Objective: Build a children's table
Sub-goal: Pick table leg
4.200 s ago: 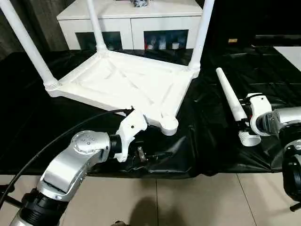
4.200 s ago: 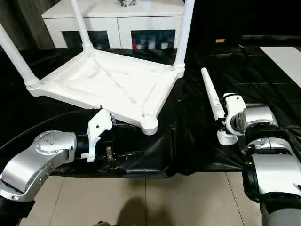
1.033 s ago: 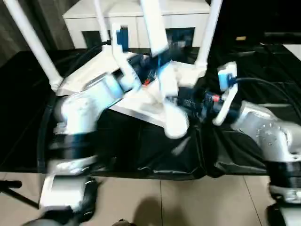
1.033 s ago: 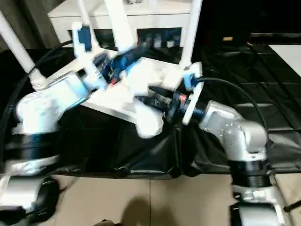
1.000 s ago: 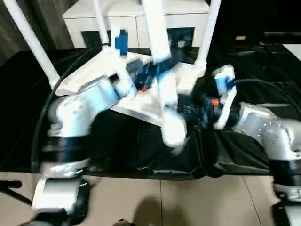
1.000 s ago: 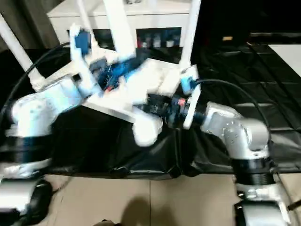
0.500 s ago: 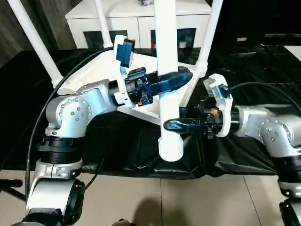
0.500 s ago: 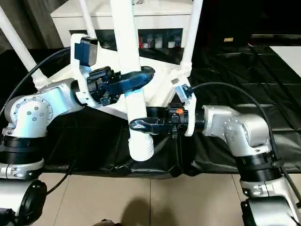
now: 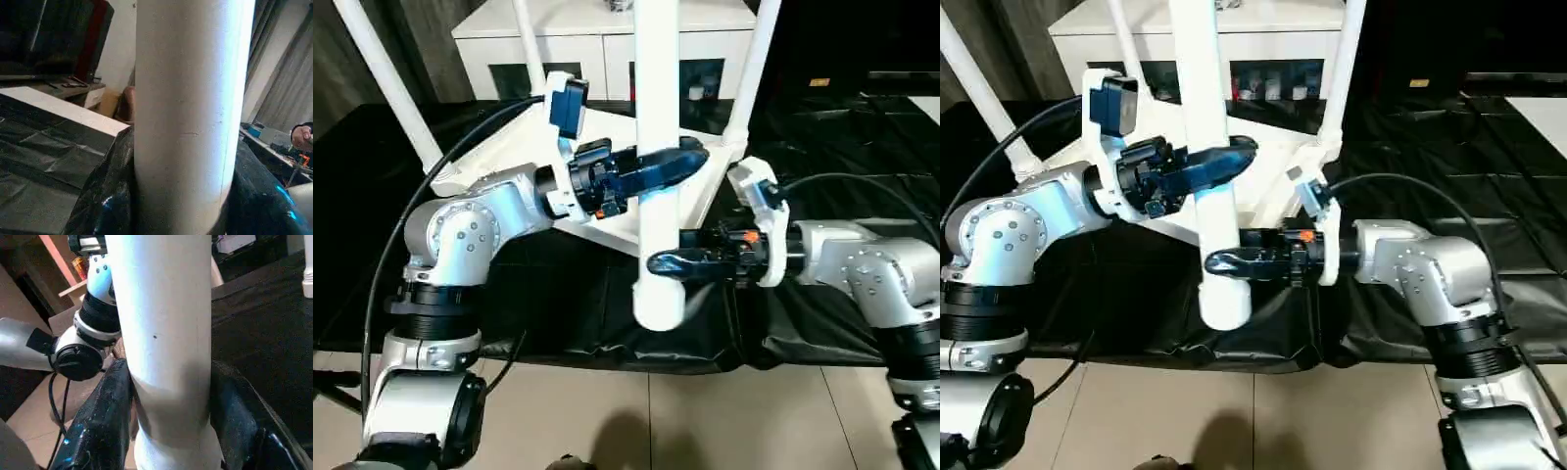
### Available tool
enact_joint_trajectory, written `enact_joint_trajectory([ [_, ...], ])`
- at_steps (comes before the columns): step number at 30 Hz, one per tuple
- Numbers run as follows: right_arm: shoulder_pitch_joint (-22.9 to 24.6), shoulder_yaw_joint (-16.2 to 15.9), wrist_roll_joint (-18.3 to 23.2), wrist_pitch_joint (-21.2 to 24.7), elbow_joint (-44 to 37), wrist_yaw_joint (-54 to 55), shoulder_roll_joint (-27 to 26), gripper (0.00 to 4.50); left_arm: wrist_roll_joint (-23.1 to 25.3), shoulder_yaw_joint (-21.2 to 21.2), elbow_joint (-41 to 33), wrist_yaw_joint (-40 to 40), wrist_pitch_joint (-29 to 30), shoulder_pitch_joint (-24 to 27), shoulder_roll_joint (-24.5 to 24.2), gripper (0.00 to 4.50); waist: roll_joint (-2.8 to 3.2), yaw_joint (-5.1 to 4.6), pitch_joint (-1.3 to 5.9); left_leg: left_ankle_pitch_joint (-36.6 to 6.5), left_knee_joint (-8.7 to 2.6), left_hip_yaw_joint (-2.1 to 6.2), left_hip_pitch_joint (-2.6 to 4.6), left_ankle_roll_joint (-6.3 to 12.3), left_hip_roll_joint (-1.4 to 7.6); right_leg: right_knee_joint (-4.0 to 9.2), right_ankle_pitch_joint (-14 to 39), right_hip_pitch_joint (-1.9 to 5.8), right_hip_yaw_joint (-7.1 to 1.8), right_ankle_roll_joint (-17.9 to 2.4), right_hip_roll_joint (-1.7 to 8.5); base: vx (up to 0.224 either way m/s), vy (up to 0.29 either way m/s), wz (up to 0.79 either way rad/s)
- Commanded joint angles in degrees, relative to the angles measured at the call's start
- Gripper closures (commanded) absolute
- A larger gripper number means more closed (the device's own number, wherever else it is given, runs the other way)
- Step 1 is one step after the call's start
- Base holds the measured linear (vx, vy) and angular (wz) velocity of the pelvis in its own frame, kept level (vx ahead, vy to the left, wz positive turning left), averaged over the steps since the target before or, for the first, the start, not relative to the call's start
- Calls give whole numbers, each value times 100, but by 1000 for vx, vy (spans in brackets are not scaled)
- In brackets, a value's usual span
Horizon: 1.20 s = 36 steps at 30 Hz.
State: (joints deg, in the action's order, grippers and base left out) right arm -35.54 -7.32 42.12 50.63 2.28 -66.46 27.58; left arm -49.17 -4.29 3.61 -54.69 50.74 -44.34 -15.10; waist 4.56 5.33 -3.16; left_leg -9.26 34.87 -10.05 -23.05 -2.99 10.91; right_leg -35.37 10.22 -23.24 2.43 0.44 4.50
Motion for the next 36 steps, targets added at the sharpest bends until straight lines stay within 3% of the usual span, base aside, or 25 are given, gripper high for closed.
enact_joint_trajectory([
  [1,76,23,-340,-81,151,562,-52,260,-128,-26,-124,-71,-57,-45,69,266,-142,18,467,-776,-325,20,133,207,114,367,1027,285,-143,-1311,255,0,0,0],
  [6,118,188,-498,-320,166,975,-289,262,15,-55,-40,103,-224,-47,108,266,-157,8,466,-798,-333,20,136,164,113,369,1101,281,-144,-1265,257,0,0,0],
  [8,104,308,-628,-516,207,1334,-438,263,400,-45,122,522,-533,-100,176,266,-142,4,464,-822,-339,27,140,138,131,383,1103,265,-153,-1231,264,0,0,0],
  [9,91,358,-737,-661,222,1547,-513,263,504,-98,297,777,-582,-175,248,210,-145,-2,458,-837,-336,22,139,114,122,390,1117,261,-153,-1213,260,0,0,0],
  [10,89,366,-756,-686,224,1582,-525,264,517,-109,326,818,-587,-188,261,196,-149,3,464,-875,-341,23,148,82,117,394,1162,267,-151,-1185,261,0,0,0],
  [12,66,395,-1046,-1011,254,2033,-662,265,895,-114,441,1178,-956,-232,272,189,-151,-7,464,-870,-355,36,143,-43,115,398,1187,267,-146,-1085,257,0,0,0],
  [15,62,409,-1134,-1114,258,2232,-740,266,1141,-69,510,1375,-1159,-251,264,151,-144,-22,468,-911,-360,36,141,-50,108,403,1222,278,-151,-1036,267,0,0,0],
  [20,91,319,-1537,-1412,121,2850,-984,266,2217,170,870,2402,-1899,-348,259,113,-143,-32,481,-839,-353,41,130,-13,106,389,979,286,-149,-1004,257,0,0,0],
  [29,142,54,-1896,-1570,29,3037,-1056,266,1949,131,703,2482,-1614,-195,614,111,-145,-20,487,-768,-333,25,127,121,107,349,679,290,-148,-1263,261,0,0,0],
  [35,123,28,-2023,-1632,73,3096,-1103,266,1847,100,696,2539,-1388,-140,733,160,-140,-30,472,-942,-345,29,141,84,108,391,981,279,-151,-1183,254,0,0,0],
  [36,107,35,-2040,-1641,91,3105,-1110,266,1866,68,722,2575,-1376,-157,743,186,-135,-32,470,-952,-347,29,141,75,109,389,986,276,-152,-1180,254,0,0,0],
])
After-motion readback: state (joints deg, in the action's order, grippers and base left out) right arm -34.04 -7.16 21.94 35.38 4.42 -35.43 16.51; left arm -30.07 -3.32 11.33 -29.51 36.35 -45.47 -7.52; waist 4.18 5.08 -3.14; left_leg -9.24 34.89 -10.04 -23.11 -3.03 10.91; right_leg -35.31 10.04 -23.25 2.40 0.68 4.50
